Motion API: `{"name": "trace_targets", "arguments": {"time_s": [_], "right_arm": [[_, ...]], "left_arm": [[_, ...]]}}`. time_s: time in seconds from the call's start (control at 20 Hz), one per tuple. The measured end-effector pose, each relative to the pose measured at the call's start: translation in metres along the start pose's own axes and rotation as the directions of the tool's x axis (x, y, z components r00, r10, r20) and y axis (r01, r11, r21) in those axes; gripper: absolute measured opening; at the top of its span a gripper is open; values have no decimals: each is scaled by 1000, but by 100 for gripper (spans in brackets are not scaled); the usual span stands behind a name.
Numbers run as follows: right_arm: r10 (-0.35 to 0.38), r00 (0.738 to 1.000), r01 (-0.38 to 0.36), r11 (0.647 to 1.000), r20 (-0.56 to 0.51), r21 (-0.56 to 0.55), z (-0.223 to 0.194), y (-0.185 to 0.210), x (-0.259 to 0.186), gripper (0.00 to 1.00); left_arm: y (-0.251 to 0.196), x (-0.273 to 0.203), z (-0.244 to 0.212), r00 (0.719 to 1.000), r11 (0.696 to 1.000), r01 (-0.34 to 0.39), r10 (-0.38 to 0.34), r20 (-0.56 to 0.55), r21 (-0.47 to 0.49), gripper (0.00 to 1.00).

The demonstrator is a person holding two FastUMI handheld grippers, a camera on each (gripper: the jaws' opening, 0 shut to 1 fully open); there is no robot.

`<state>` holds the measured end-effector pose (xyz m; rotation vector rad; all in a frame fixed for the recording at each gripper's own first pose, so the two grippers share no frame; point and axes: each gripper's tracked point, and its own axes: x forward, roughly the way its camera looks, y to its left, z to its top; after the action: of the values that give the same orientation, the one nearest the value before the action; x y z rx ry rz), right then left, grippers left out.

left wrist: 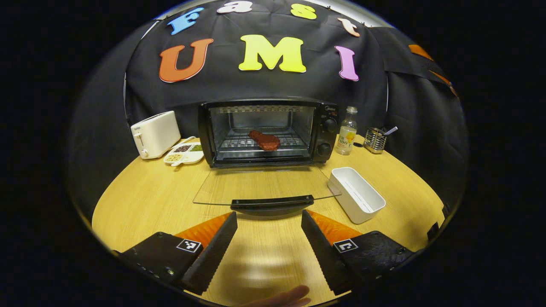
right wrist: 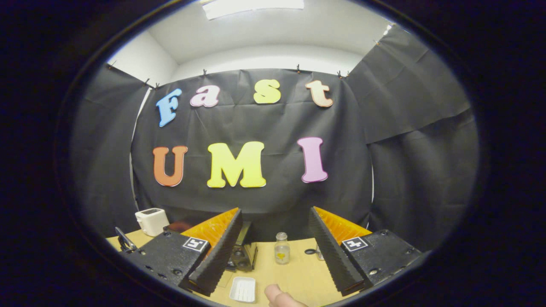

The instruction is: Open the electric oven with the left hand, put the food in, and close the electric oven.

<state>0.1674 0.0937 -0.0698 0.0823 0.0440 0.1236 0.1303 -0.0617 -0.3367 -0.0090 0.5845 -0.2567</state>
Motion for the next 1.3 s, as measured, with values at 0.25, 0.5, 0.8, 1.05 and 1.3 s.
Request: {"name": "trace_targets", "arguments": {"time_s": [0.25, 0.5, 0.8, 1.05, 1.3], "right_arm": [[-28, 998, 27, 999, 49, 29, 21, -39, -10, 96], [-47, 998, 47, 999, 42, 5, 5, -66, -7, 99], [-53, 998, 54, 998, -42, 19, -30, -79, 9, 96], [-81, 994, 82, 996, -76, 21, -41, -88, 13, 99], [-71, 995, 73, 997, -66, 23, -38, -85, 10, 96]], "left_arm": [[-5, 34, -19, 996, 1000, -12, 12, -86, 2, 96], [1, 56, -30, 986, 998, -57, 54, -158, -14, 96], [0, 57, -28, 981, 995, -97, 96, -168, 2, 96], [-2, 53, -15, 986, 994, -109, 108, -128, 3, 95], [-3, 43, 22, 992, 993, -115, 116, -44, 19, 96]]}}
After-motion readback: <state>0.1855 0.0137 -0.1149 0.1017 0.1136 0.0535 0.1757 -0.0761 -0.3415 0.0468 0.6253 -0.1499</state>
